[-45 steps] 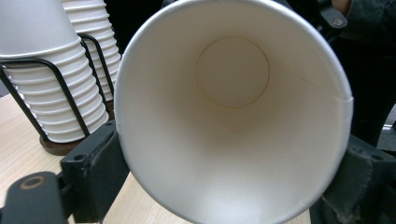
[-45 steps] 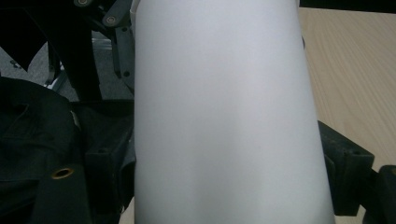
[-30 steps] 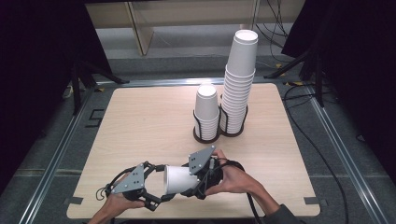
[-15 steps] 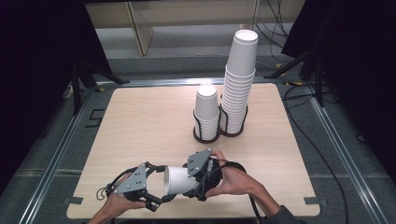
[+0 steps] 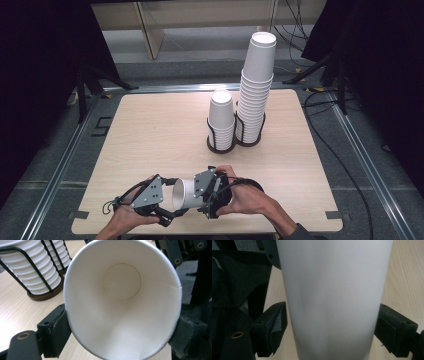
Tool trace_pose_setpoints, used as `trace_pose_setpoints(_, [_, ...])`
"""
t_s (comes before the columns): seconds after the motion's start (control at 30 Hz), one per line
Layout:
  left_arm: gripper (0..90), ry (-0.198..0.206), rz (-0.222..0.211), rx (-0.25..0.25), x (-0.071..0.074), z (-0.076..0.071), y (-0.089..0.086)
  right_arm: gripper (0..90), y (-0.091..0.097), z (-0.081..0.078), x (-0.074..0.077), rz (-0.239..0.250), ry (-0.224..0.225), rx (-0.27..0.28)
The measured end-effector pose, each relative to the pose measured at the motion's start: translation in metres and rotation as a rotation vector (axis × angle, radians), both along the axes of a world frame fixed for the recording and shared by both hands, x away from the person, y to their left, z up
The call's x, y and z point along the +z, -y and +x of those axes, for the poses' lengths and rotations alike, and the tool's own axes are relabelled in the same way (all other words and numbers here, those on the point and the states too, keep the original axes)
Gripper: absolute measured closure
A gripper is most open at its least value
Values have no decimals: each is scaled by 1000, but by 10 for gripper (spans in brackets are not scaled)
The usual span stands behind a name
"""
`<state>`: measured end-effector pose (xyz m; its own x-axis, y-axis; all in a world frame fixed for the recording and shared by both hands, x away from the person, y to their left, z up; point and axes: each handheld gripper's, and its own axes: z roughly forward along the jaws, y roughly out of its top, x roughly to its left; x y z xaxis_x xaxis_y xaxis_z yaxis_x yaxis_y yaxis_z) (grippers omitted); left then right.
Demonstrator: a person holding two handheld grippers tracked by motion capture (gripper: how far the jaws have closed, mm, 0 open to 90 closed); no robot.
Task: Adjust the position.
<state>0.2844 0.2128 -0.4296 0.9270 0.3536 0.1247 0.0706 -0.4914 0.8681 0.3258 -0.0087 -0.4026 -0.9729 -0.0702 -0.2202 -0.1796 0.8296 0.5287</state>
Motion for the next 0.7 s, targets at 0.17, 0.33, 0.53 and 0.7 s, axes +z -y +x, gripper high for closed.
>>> trace_pose_setpoints(0.17, [149,-2,45,8,0,-2,2,175,-2,-1,-3,0,-20,-21])
trace_pose_setpoints(0.33, [149,-12,42,7,2,-3,3,183,-4,1,-9,-4,-24,-12])
trace_pose_setpoints(0.53, [146,-3,41,6,2,-2,2,228,-5,1,-10,18,-57,-1])
trace_pose_setpoints(0.7, [103,-54,-49,-5,-2,4,-4,229,-2,3,-8,49,-83,6])
